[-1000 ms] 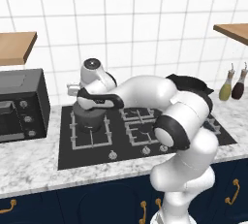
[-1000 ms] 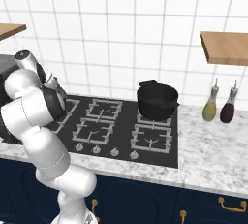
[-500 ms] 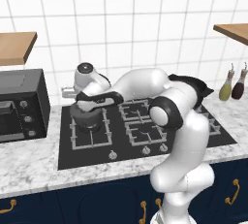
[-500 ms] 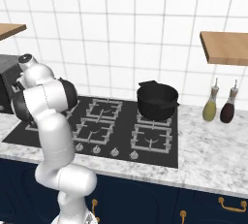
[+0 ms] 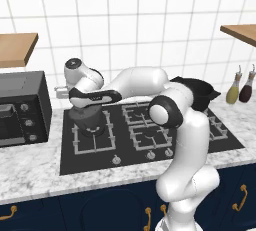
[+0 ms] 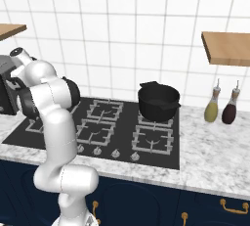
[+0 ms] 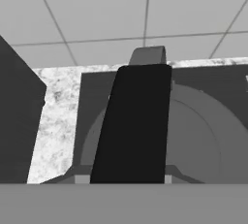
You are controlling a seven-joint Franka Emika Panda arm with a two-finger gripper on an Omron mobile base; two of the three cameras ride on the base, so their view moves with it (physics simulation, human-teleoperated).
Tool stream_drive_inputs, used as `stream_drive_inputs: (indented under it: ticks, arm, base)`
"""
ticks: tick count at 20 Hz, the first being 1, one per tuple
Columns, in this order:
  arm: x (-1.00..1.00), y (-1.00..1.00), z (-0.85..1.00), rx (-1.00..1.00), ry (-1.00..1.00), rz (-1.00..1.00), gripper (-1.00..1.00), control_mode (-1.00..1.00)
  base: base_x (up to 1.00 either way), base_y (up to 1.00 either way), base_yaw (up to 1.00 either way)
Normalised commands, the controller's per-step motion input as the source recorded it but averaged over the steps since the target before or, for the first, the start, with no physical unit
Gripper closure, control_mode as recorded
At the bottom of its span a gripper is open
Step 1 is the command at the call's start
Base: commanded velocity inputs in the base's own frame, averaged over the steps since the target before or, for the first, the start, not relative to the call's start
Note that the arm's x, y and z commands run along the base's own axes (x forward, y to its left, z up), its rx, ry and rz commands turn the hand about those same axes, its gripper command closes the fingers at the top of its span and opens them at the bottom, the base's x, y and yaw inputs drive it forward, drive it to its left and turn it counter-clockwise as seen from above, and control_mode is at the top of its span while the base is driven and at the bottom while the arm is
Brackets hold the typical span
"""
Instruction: Pick the kettle from the counter and place it on a stove burner. Then turn the burner on.
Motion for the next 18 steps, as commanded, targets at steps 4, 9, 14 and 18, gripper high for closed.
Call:
stream_drive_inputs:
  ticks: [4, 9, 14, 18]
  arm:
    - [-0.06, -0.5, 0.0, 0.0, 0.0, 0.0, -1.0, -1.0]
    - [-0.02, -0.44, 0.0, 0.0, 0.0, 0.0, -1.0, -1.0]
    - [0.0, -0.1, 0.0, 0.0, -0.03, 0.0, -1.0, -1.0]
    - [-0.01, 0.0, 0.26, 0.0, -0.05, 0.0, -1.0, -1.0]
  base:
    - [0.0, 0.0, 0.0]
    - [0.0, 0.0, 0.0]
    - [0.0, 0.0, 0.0]
    - [0.0, 0.0, 0.0]
